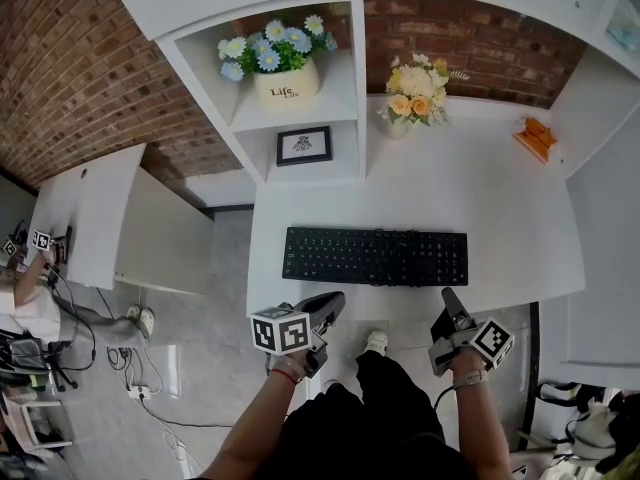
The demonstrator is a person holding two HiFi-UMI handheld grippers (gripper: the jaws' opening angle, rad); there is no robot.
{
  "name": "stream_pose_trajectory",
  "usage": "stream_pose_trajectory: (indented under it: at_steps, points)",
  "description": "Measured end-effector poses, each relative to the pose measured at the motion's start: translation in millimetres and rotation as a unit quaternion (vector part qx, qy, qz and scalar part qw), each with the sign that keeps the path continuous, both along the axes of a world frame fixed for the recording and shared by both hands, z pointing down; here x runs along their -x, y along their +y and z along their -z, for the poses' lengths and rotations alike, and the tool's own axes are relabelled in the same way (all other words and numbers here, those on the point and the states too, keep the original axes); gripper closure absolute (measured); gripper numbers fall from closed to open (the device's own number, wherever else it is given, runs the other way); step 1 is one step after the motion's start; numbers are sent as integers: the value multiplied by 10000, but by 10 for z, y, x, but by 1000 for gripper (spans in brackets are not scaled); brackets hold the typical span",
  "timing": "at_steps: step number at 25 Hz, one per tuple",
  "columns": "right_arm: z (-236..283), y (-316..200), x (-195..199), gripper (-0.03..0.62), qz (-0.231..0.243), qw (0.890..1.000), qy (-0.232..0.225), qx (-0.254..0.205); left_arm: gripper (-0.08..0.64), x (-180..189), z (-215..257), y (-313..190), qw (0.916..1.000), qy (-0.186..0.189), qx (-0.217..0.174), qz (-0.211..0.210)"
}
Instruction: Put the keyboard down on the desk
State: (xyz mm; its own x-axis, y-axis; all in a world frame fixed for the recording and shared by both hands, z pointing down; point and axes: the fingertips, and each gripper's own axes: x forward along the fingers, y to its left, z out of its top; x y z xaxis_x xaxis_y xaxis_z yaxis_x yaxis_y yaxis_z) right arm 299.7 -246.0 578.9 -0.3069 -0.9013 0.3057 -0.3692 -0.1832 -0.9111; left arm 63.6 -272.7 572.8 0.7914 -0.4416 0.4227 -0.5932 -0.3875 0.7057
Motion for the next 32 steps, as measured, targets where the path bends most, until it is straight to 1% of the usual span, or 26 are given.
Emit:
stream_pose_trajectory:
  at_steps: [2, 4, 5, 6, 7, 9, 11, 13, 14, 16, 18, 21, 23, 25, 29, 32]
  points:
    - [196, -19, 49, 595, 182, 9971, 522, -517, 563, 58, 39, 35, 9998, 60, -196, 14]
    - [418, -50, 161, 595, 456, 9884, 964, -1083, 564, 136, 67, 59, 9991, 8, -415, 12]
    - [483, -40, 196, 595, 550, 9836, 1217, -1212, 563, 191, 85, 59, 9985, -64, -537, 31]
    - [513, -10, 206, 595, 606, 9786, 1534, -1230, 563, 252, 108, 55, 9977, -134, -659, 67]
    - [537, 26, 207, 595, 671, 9713, 1916, -1239, 563, 316, 141, 47, 9966, -192, -787, 118]
    - [595, 89, 222, 595, 876, 9487, 2715, -1361, 563, 447, 236, 23, 9934, -282, -1088, 248]
    - [681, 143, 257, 595, 1059, 9232, 3364, -1528, 563, 570, 353, 4, 9882, -341, -1444, 381]
    - [780, 195, 284, 595, 1127, 9011, 3828, -1697, 563, 695, 468, -3, 9807, -405, -1839, 527]
    - [836, 223, 295, 595, 1123, 8918, 4004, -1785, 563, 758, 517, 3, 9768, -443, -2009, 601]
    - [956, 291, 311, 595, 1069, 8768, 4260, -1956, 563, 865, 616, 34, 9698, -486, -2275, 738]
    - [1095, 375, 335, 594, 995, 8647, 4445, -2119, 563, 945, 734, 87, 9625, -513, -2522, 854]
    - [1263, 512, 409, 595, 956, 8490, 4679, -2259, 563, 1049, 876, 187, 9520, -601, -2832, 995]
    - [1312, 595, 452, 594, 950, 8406, 4805, -2314, 563, 1108, 942, 251, 9478, -588, -2945, 1076]
    - [1351, 682, 493, 594, 910, 8367, 4866, -2343, 563, 1159, 986, 320, 9460, -537, -2993, 1129]
    - [1402, 863, 593, 595, 850, 8338, 4925, -2344, 563, 1259, 1058, 465, 9444, -475, -3031, 1183]
    - [1410, 989, 645, 594, 847, 8304, 4978, -2355, 563, 1292, 1121, 572, 9411, -437, -3136, 1183]
